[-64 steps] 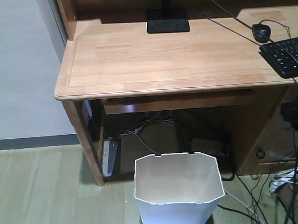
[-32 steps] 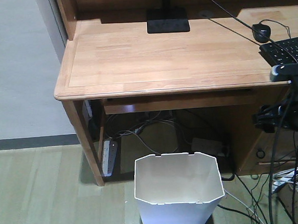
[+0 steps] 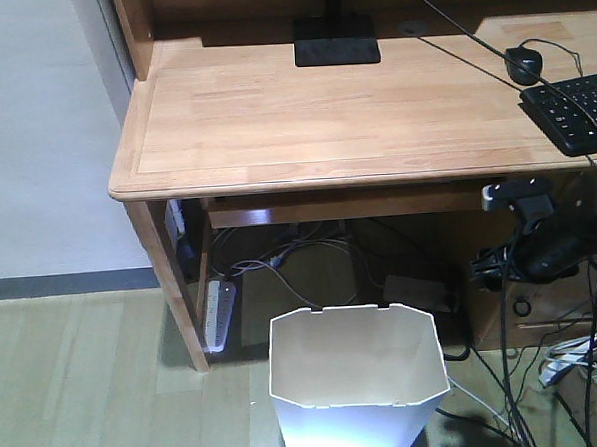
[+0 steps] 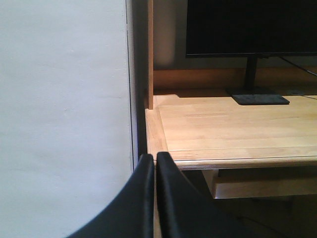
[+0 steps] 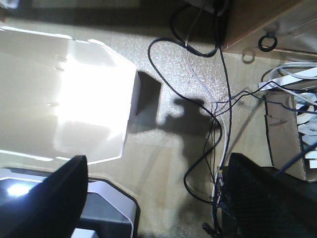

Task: Move trash bin to bedside with robot
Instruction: 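Lower the right gripper to the rim of the white trash bin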

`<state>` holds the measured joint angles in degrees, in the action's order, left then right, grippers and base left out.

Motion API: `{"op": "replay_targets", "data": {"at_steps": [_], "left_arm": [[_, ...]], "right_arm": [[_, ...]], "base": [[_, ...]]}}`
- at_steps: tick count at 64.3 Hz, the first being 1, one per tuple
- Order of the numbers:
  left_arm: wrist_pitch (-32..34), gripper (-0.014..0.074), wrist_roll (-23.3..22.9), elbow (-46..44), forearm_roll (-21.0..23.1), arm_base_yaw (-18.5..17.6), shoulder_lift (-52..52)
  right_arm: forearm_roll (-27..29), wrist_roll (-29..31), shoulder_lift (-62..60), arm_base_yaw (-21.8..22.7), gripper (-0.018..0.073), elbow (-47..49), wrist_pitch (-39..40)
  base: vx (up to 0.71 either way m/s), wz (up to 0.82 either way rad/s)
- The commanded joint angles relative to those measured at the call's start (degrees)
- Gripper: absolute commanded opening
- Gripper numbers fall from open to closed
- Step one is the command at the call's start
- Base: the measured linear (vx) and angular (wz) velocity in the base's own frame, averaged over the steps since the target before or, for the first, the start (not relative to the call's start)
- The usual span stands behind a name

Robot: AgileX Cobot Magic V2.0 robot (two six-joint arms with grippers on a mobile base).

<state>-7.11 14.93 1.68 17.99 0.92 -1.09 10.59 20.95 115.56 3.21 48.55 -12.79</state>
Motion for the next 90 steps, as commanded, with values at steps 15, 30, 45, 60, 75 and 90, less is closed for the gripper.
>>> {"op": "replay_targets", "data": {"at_steps": [15,30,45,60,75,90], "left_arm": [[3.77,-0.0006,-0.15,1.17,0.57,-0.26,-0.49],[3.77,-0.0006,-0.15,1.17,0.57,-0.26,-0.49],[3.77,-0.0006,-0.15,1.17,0.57,-0.26,-0.49],[3.77,-0.0006,-0.15,1.17,0.57,-0.26,-0.49],[3.77,-0.0006,-0.15,1.17,0.57,-0.26,-0.49],[3.77,-0.0006,-0.15,1.17,0.57,-0.26,-0.49]], "right_arm": [[0.21,2.03,14.12,0.05,0.0538,8.29,2.19],[0.27,5.68,20.73,0.11,0.0538,12.44,2.24],[2.2,6.59,25.83,2.29,0.0538,16.32,1.81],[3.71,8.03,30.46,3.56,0.0538,18.91,1.16],[12.58,13.15,34.44,3.21,0.0538,23.3,-3.32],[29.19,30.24,36.97,3.21,0.0538,28.88,-10.39]], "base": [[0.0,0.0],[0.0,0.0],[0.0,0.0],[0.0,0.0],[0.0,0.0],[0.0,0.0]]}}
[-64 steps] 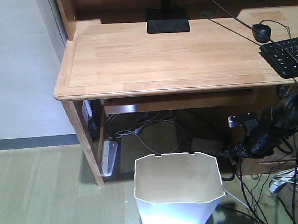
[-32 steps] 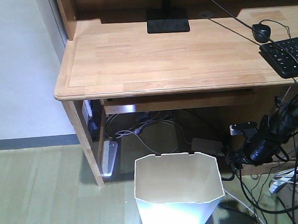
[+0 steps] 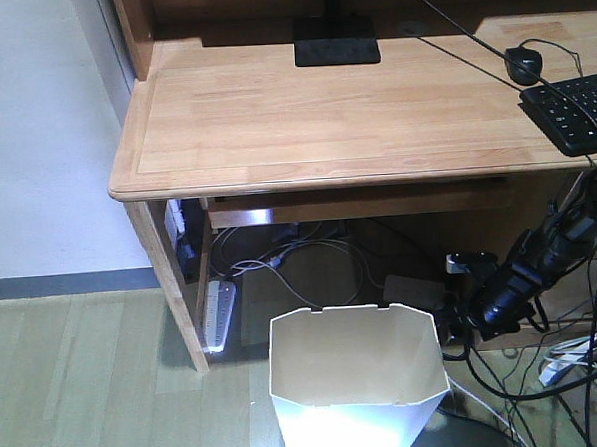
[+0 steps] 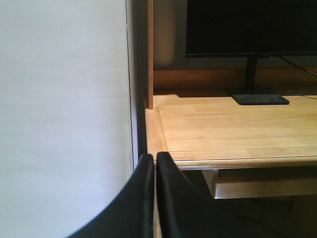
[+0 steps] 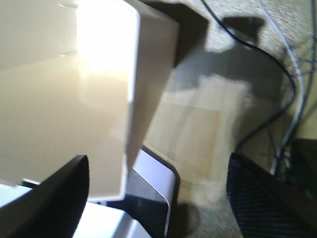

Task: Move trash bin to bedside with robot
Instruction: 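Lower the right gripper to the rim of the white trash bin, then close the right gripper on the bin rim and lift it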

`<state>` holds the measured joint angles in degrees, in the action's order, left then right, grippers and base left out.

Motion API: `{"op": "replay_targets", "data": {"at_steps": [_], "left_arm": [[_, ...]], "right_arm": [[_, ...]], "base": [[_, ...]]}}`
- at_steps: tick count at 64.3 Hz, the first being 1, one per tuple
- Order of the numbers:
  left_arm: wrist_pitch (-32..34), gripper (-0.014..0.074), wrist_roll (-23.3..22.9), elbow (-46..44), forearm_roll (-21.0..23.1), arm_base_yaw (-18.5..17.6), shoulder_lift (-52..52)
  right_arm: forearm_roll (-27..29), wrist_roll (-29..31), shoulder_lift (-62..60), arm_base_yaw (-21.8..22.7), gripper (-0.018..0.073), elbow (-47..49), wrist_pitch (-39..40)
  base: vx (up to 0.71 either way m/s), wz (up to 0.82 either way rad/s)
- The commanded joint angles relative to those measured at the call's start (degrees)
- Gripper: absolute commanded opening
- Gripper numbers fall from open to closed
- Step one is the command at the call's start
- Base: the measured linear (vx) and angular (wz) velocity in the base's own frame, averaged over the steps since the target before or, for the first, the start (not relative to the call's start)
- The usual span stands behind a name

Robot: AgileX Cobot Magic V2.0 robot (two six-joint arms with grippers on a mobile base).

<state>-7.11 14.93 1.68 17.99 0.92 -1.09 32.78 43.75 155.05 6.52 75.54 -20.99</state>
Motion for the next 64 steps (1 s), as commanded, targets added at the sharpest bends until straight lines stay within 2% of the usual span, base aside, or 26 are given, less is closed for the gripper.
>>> {"op": "replay_targets", "data": {"at_steps": [1,9,20,64], "left_arm": [[3.77,-0.0006,-0.15,1.17,0.57,-0.26,-0.49],[3.77,-0.0006,-0.15,1.17,0.57,-0.26,-0.49],[3.77,-0.0006,-0.15,1.17,0.57,-0.26,-0.49],[3.77,-0.0006,-0.15,1.17,0.57,-0.26,-0.49]], "right_arm": [[8.55,8.27,-2.45,-0.09,0.0538,1.96,-2.0],[15.53,13.78,-1.76,-0.09,0.0538,2.21,0.42],[20.65,19.78,0.18,-0.09,0.0538,3.23,0.34],[20.94,18.94,12.36,-0.09,0.0538,14.08,-3.23]], "base": [[0.0,0.0],[0.0,0.0],[0.0,0.0],[0.0,0.0]]}}
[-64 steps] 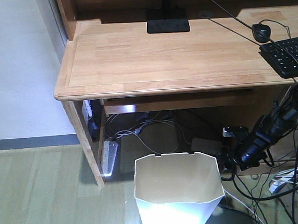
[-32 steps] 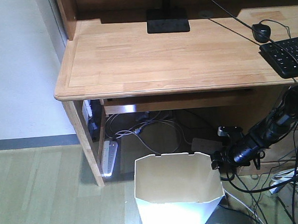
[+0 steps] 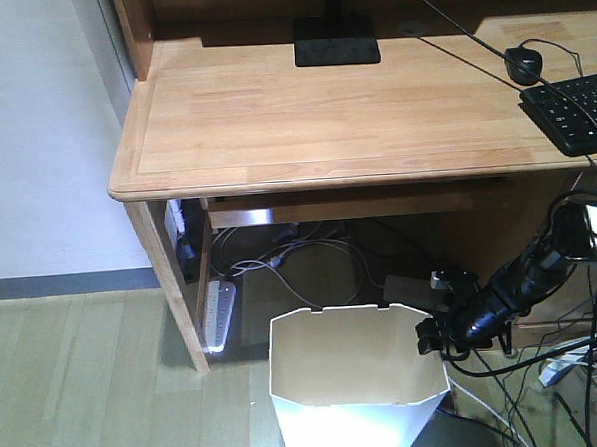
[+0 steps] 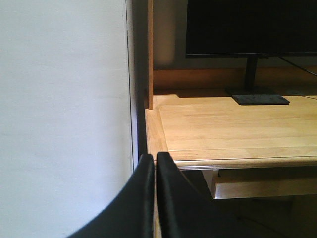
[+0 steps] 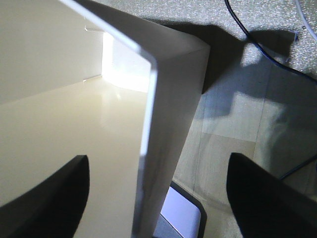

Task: Move trash bin to bedside with robot
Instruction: 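Close the right gripper on the bin rim and lift it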

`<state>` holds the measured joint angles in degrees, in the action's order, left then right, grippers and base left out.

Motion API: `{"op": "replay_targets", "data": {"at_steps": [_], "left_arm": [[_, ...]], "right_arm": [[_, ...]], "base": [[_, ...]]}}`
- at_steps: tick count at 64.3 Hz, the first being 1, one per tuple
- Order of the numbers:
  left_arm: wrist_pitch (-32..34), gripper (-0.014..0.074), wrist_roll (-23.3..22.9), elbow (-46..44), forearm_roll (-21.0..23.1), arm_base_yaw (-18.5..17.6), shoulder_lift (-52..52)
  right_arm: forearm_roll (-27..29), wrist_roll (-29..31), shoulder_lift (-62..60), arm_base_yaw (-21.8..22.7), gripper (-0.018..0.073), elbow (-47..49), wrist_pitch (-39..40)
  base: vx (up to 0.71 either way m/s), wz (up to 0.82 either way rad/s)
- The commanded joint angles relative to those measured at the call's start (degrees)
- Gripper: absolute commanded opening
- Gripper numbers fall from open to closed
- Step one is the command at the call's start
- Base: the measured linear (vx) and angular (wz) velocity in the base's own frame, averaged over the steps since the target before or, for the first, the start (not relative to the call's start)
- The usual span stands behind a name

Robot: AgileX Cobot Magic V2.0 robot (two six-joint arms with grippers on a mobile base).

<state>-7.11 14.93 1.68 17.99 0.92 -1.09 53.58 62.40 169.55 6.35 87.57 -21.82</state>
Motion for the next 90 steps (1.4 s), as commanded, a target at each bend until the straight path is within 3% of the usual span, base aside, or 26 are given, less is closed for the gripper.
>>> {"op": "replay_targets", "data": {"at_steps": [1,19,36,42,53,73,84,90], "left_arm": [[3.77,-0.0006,-0.15,1.17,0.57,-0.26,-0.49],[3.77,-0.0006,-0.15,1.17,0.57,-0.26,-0.49],[3.77,-0.0006,-0.15,1.17,0.57,-0.26,-0.49],[3.77,-0.0006,-0.15,1.17,0.57,-0.26,-0.49],[3.77,-0.0006,-0.15,1.17,0.57,-0.26,-0.49],[3.77,-0.0006,-0.15,1.17,0.57,-0.26,-0.49],[3.77,-0.0006,-0.15,1.17,0.57,-0.26,-0.49],[3.77,-0.0006,-0.15,1.17,0.57,-0.26,-0.49]], "right_arm": [[0.15,0.29,-1.89,0.07,0.0538,2.37,-2.47],[-3.47,-3.48,2.97,0.07,0.0538,9.77,-6.13],[-15.44,-15.02,7.45,0.07,0.0482,16.74,-12.45],[-17.87,-17.84,8.27,0.07,0.0363,18.77,-15.06],[-17.86,-16.96,8.12,0.02,-0.0017,20.65,-18.62],[-14.75,-13.76,5.16,0.44,-0.0006,20.39,-17.51],[-12.7,-9.3,3.53,0.23,-0.0004,20.05,-19.29],[-10.2,-6.72,1.13,0.23,-0.0004,16.32,-15.84]], "base": [[0.0,0.0],[0.0,0.0],[0.0,0.0],[0.0,0.0],[0.0,0.0],[0.0,0.0],[0.0,0.0],[0.0,0.0]]}}
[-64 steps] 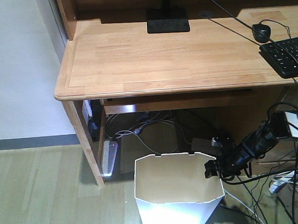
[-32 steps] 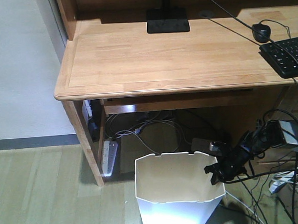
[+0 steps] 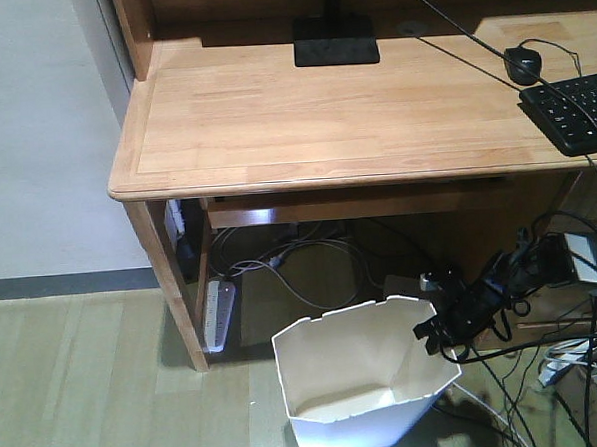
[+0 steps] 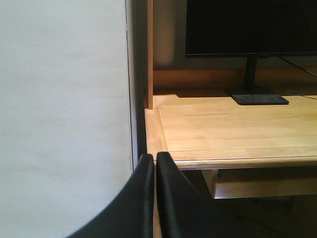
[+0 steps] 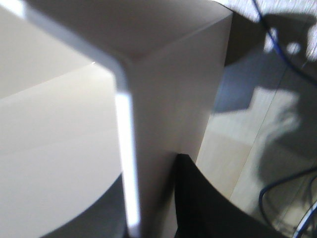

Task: Move trash bin to bedside with robot
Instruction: 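Close the right gripper on the bin rim and lift it, then pull the held bin out from under the desk with the right gripper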

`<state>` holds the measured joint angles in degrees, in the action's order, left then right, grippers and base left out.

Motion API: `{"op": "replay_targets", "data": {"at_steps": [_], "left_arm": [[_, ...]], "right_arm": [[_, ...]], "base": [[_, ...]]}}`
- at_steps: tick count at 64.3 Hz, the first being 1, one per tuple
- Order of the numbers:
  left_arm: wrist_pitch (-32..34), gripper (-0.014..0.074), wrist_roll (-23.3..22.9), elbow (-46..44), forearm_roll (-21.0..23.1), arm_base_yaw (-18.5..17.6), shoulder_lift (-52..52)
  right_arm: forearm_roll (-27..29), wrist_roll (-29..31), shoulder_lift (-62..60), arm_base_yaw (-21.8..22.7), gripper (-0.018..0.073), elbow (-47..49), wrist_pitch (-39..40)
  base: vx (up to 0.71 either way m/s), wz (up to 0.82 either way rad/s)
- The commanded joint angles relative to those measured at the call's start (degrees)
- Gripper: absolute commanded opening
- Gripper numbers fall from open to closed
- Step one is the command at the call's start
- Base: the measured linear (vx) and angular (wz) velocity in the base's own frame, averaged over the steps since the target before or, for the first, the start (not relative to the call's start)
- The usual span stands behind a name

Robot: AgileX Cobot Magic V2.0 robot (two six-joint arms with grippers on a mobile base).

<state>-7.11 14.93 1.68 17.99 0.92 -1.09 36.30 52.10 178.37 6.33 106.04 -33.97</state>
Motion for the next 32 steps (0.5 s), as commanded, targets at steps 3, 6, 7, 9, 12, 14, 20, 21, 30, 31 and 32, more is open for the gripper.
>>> {"op": "replay_targets", "data": {"at_steps": [3,6,7,9,12,14,20,21,30,31,32], "left_arm": [[3.77,-0.0006,-0.15,1.17,0.57,-0.26,-0.49],[3.77,-0.0006,-0.15,1.17,0.57,-0.26,-0.49],[3.77,-0.0006,-0.15,1.17,0.57,-0.26,-0.49],[3.77,-0.0006,-0.15,1.17,0.57,-0.26,-0.49],[3.77,-0.0006,-0.15,1.17,0.57,-0.26,-0.49],[3.77,-0.0006,-0.15,1.17,0.57,-0.26,-0.49],[3.77,-0.0006,-0.15,1.17,0.57,-0.26,-0.49],[3.77,-0.0006,-0.15,1.17,0.57,-0.26,-0.49],[3.77,-0.0006,-0.15,1.17,0.57,-0.26,-0.49],[3.77,-0.0006,-0.15,1.17,0.57,-0.26,-0.49],[3.77,-0.0006,-0.15,1.17,0.57,-0.26,-0.49]], "right_arm": [[9.38,5.14,-9.28,0.24,-0.0004,-5.46,-0.3],[11.58,7.69,-11.0,0.24,-0.0004,-9.13,3.45],[12.38,8.67,-11.6,0.24,-0.0004,-10.37,4.78],[14.0,10.68,-12.82,0.24,-0.0004,-12.86,7.1],[16.66,14.36,-14.65,0.24,-0.0004,-16.36,9.55],[18.14,17.07,-15.54,0.24,-0.0004,-18.41,10.24],[24.11,25.35,-19.58,0.24,-0.0004,-23.83,10.72],[25.62,26.55,-20.25,0.24,-0.0004,-24.7,10.72],[33.72,35.1,-26.93,0.24,-0.0004,-32.33,11.64],[34.57,35.83,-27.71,0.24,-0.0004,-33.16,11.82],[35.36,36.53,-28.49,0.24,-0.0004,-34.0,12.09]], "base": [[0.0,0.0],[0.0,0.0],[0.0,0.0],[0.0,0.0],[0.0,0.0],[0.0,0.0],[0.0,0.0],[0.0,0.0],[0.0,0.0],[0.0,0.0],[0.0,0.0]]}}
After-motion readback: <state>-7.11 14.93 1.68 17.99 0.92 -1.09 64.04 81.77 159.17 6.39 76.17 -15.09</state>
